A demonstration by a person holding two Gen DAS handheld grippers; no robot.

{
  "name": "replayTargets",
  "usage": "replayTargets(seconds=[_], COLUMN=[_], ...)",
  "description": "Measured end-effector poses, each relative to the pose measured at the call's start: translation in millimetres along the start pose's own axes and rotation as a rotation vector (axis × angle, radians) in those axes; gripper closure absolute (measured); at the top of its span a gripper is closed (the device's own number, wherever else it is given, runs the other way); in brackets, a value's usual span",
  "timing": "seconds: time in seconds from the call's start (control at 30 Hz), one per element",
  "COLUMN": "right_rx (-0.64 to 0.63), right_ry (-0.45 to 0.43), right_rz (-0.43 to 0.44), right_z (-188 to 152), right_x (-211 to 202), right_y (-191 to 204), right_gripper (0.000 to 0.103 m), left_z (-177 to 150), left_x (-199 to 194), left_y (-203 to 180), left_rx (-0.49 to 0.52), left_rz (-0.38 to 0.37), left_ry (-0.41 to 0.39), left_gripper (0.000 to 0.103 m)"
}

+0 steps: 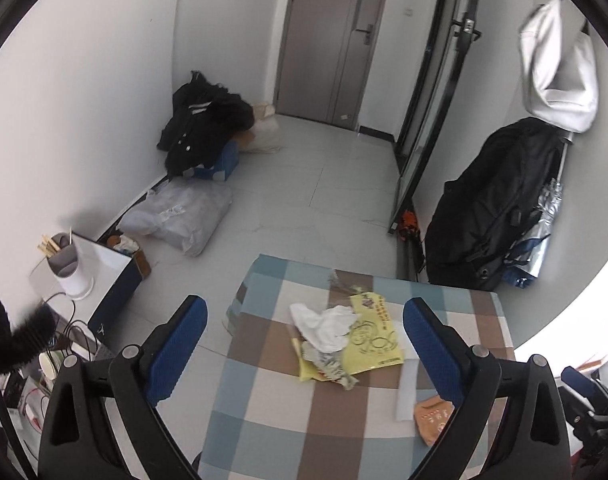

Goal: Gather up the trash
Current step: 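Move both open grippers from the bin back over the table, then grasp the brown paper packet with the right gripper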

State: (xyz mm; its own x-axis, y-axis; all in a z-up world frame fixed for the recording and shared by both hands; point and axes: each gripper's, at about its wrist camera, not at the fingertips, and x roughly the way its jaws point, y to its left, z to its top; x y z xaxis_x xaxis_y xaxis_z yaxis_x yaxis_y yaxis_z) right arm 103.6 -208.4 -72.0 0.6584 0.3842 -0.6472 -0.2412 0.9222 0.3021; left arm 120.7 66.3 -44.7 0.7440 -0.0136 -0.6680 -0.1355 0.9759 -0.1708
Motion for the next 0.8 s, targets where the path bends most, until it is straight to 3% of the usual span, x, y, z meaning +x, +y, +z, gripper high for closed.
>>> replayTargets(seconds=[0.3, 0.8], right_rx=[-0.046, -0.021], right_ry=[0.104, 0.326], right_rz=[0.004, -0.034], right_z=[-15, -46], right_x=[50, 114], right_y=[9, 1], right_gripper=[0.006, 0.007], left_z=[10, 10], left_x=[8, 27], left_y=[33, 52], left_rx=[-0.095, -0.133], left_rz=[-0.017, 0.007], left_ry=[0.036, 0.105], left_gripper=[0.006, 0.006])
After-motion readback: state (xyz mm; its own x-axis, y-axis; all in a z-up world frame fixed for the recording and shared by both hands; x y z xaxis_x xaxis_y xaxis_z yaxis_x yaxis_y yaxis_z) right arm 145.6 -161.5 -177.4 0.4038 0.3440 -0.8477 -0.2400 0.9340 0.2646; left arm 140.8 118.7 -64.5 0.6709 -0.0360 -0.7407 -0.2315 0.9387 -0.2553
